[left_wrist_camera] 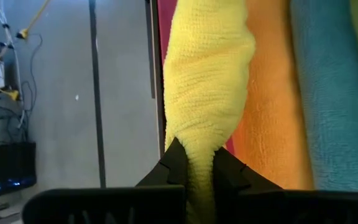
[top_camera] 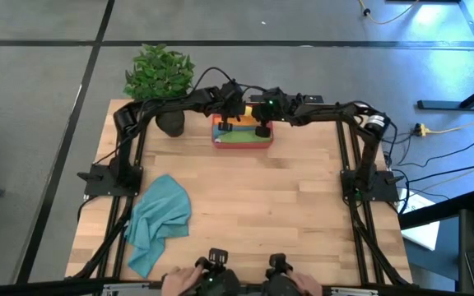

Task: Roll microfiber towels into tight, uniform cylinder then place into a basket
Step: Put the rolled yellow towel into the red bin

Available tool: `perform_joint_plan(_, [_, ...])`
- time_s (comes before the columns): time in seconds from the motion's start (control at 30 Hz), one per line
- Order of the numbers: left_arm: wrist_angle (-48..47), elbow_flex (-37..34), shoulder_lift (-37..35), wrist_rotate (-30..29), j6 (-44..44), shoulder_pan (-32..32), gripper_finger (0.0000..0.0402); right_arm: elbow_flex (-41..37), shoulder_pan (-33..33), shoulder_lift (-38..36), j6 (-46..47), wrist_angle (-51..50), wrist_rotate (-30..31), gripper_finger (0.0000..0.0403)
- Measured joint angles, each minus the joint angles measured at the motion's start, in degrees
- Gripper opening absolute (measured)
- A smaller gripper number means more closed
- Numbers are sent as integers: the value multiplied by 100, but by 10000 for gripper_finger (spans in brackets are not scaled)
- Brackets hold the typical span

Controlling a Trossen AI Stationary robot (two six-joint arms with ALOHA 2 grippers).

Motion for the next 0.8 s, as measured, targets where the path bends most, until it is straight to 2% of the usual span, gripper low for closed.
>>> perform_joint_plan(0.13, [40,-6,148,31,-10,87,16,249,-24,305,13,-215,-13,40])
perform_joint_plan(0.33, [165,2,307,40,-88,110,16,346,-37,325,41,-340,15,48])
perform_joint_plan(0.43, [190,7,377,22,-294,125,16,432,-39,187,42,-627,85,78])
perform_joint_plan(0.63, [304,-22,462,-496,-1010,302,16,602,-1,-220,56,-1240,914,166])
perform_joint_plan(0.8, [309,-12,456,-289,-1144,388,16,609,31,-525,186,-1564,1020,205])
